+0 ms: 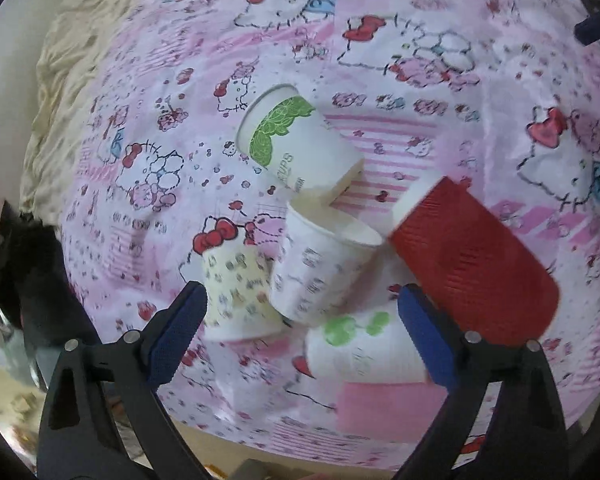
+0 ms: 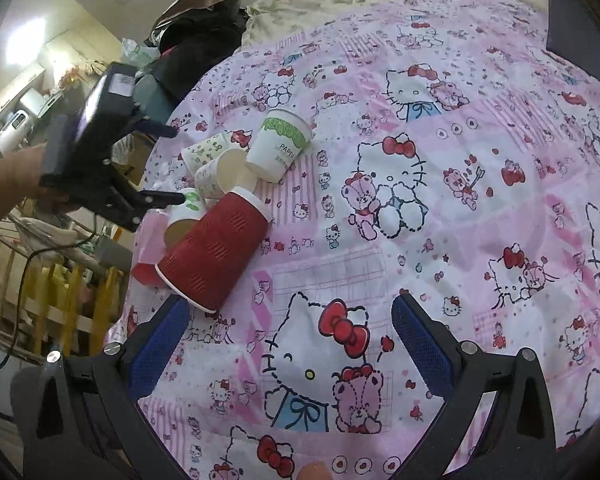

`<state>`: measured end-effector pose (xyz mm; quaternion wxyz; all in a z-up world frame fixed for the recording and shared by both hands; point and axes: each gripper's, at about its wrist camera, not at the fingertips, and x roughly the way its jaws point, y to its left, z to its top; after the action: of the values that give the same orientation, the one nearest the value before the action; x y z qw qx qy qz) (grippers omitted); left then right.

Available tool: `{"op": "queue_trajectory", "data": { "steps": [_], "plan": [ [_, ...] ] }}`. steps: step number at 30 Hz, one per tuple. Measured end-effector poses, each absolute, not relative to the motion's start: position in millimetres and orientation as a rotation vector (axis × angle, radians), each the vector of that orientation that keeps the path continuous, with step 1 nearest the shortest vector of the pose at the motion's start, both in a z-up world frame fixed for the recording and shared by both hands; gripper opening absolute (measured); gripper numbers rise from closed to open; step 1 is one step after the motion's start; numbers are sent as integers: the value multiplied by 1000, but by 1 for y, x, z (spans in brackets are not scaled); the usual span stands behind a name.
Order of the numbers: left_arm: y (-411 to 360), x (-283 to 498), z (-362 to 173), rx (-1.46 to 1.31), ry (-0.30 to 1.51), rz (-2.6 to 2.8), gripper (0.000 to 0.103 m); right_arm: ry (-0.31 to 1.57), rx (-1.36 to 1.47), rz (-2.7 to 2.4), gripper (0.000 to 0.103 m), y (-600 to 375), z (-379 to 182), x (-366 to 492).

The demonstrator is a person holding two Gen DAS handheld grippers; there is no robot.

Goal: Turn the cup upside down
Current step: 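Reach the left gripper down and close it on the white Hello Kitty cup, then lift the white cup with the left gripper and carry it toward the right gripper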

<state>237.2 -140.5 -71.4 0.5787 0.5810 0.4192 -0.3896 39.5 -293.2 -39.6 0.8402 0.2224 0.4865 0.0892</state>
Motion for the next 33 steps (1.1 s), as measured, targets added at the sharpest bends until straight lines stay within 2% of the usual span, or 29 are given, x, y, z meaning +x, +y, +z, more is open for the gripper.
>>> {"op": "queue_trajectory", "data": {
  "steps": [3,8,14,19,25,33],
  "plan": [
    [-148,249,-79,1376,992,-916,87,1033,478,198,103,-293,-41,42],
    [-159,259,-92,1384,1026,-936,86,1058,502,212,103,-293,-48,45],
    [-166,268,-111,1385,1065,-944,70,1067,519,204,103,-295,-50,48],
    [-171,267,-120,1374,1100,-955,69,1091,534,201,103,-297,-57,49],
    [-175,283,-119,1245,1200,-889,62,1093,533,199,103,-298,-57,50],
    [-177,294,-89,1141,1203,-814,59,1066,539,208,103,-298,-49,48]
  ]
}}
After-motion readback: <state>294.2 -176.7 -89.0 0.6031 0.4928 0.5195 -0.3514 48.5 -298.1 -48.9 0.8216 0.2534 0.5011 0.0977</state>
